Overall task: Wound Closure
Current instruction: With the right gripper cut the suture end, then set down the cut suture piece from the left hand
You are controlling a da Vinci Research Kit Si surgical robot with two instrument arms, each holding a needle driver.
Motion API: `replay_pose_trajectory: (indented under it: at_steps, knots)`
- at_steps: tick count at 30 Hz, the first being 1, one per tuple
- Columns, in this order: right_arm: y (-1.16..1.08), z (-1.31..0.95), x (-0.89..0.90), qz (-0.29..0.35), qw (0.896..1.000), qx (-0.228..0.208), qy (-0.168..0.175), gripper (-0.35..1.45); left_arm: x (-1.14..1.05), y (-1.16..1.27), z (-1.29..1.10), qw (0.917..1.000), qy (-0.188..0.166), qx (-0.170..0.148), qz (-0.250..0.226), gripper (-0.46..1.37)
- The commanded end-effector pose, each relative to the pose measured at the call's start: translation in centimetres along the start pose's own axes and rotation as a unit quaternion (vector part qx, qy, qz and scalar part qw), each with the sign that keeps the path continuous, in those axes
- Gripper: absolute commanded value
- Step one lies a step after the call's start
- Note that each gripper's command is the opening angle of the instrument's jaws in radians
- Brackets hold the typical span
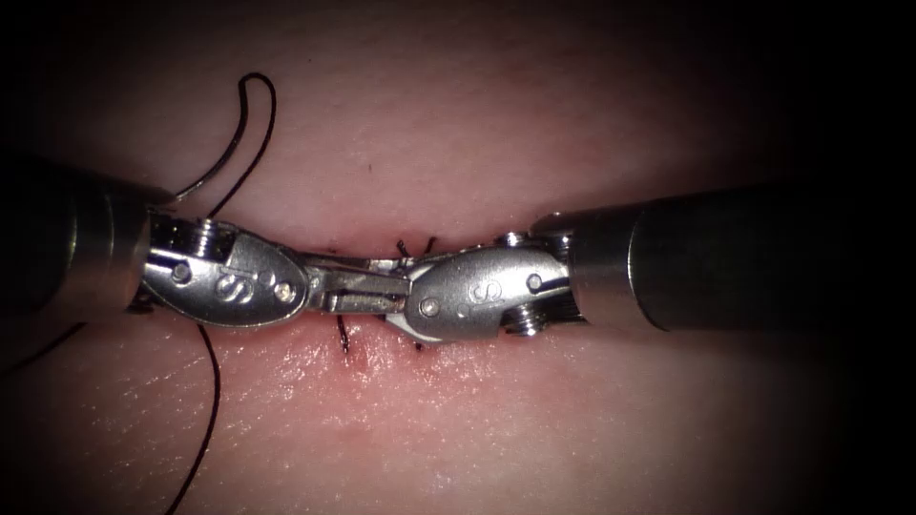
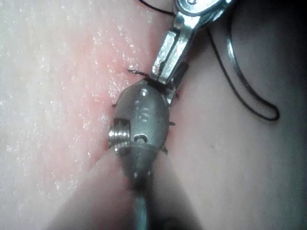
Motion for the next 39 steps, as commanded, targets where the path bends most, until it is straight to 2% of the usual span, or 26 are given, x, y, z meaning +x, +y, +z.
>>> replay_pose_trajectory:
  at_steps: [1, 3, 4, 5, 6, 7, 12, 21, 28, 34, 39]
  knots:
    - [0.0, -0.01, 0.0, 0.0, 1.0, -0.007, 0.006, -0.35, 0.0, -0.01, -0.02, 1.0, 0.001, -0.004, 0.0, -0.35]
    - [0.02, -0.02, 0.0, 0.0, 1.0, -0.01, 0.009, -0.35, 0.0, -0.01, -0.04, 1.0, 0.001, -0.005, 0.0, -0.35]
    - [0.04, -0.03, 0.01, 0.001, 1.0, -0.01, 0.01, 0.12, 0.0, -0.02, -0.06, 1.0, 0.002, -0.006, 0.0, -0.35]
    - [0.07, -0.04, 0.02, 0.002, 1.0, -0.02, 0.01, 1.14, 0.0, -0.03, -0.09, 1.0, 0.003, -0.009, 0.001, -0.35]
    - [0.09, -0.05, 0.02, 0.003, 1.0, -0.024, 0.005, 1.32, -0.01, -0.03, -0.12, 1.0, 0.003, -0.009, 0.001, -0.35]
    - [0.09, -0.09, 0.03, 0.004, 1.0, -0.027, 0.001, 1.38, -0.01, -0.04, -0.15, 1.0, 0.003, -0.008, 0.001, -0.35]
    - [0.1, -0.18, 0.02, 0.007, 1.0, -0.028, -0.002, 1.44, -0.04, -0.07, -0.27, 1.0, 0.002, -0.006, 0.001, -0.35]
    - [0.09, -0.39, 0.02, 0.006, 1.0, -0.025, -0.003, 1.44, -0.07, -0.06, -0.33, 1.0, 0.003, -0.008, 0.003, -0.35]
    - [0.05, -0.61, 0.11, 0.005, 1.0, -0.013, -0.003, 1.44, -0.14, -0.03, -0.46, 0.9999, 0.003, -0.007, 0.009, -0.35]
    - [0.09, -0.88, 0.24, 0.004, 1.0, -0.006, -0.006, 1.45, -0.28, -0.14, -0.64, 0.9998, -0.008, 0.015, 0.008, -0.35]
    - [0.09, -1.16, 0.31, 0.006, 1.0, -0.006, -0.016, 1.44, -0.36, -0.33, -0.63, 0.9989, -0.023, 0.04, -0.004, -0.35]
